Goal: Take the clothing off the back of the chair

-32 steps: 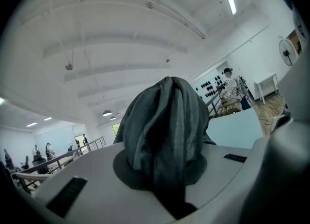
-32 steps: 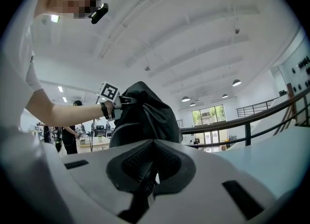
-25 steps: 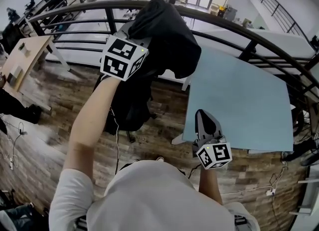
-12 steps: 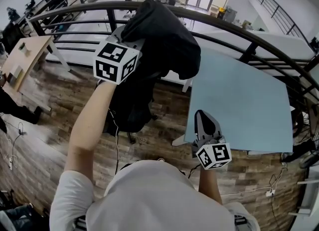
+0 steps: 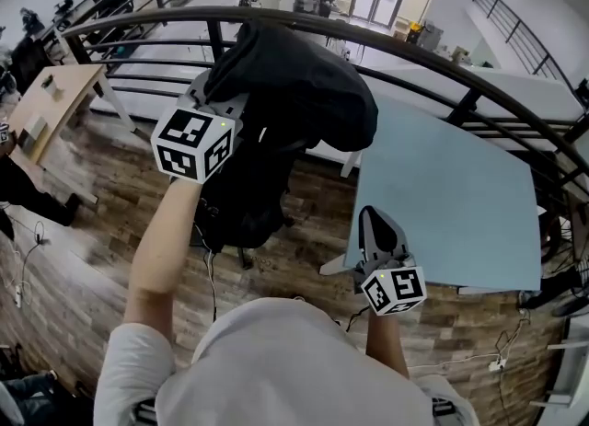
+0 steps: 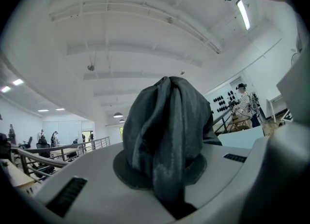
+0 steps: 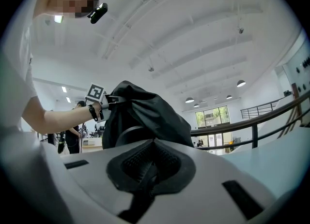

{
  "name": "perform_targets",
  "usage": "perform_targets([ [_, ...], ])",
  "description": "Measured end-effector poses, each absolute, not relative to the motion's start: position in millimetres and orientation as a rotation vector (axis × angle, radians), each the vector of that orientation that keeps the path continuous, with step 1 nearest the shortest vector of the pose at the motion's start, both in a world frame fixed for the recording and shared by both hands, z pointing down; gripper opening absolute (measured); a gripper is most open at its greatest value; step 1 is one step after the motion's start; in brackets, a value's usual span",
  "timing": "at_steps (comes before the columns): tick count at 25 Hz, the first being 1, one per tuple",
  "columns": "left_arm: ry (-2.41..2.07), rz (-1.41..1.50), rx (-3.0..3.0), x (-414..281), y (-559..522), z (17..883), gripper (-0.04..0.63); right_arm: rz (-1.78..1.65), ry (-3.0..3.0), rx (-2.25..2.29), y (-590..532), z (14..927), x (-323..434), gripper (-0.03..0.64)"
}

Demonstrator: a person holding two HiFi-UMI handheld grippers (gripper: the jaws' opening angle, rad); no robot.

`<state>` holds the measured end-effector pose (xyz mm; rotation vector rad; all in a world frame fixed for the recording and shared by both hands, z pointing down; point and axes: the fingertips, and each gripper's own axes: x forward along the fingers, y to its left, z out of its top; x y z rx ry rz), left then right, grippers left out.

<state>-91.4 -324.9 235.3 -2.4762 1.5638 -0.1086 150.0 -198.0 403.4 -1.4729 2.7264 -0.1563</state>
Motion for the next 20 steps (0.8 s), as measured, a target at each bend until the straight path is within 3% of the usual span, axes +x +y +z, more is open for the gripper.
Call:
perform_targets([
  [20, 1.748, 0.120, -2.416, -159, -229, 254, 0.048, -0.171, 2.746, -1.478, -193, 408, 148, 0.020],
])
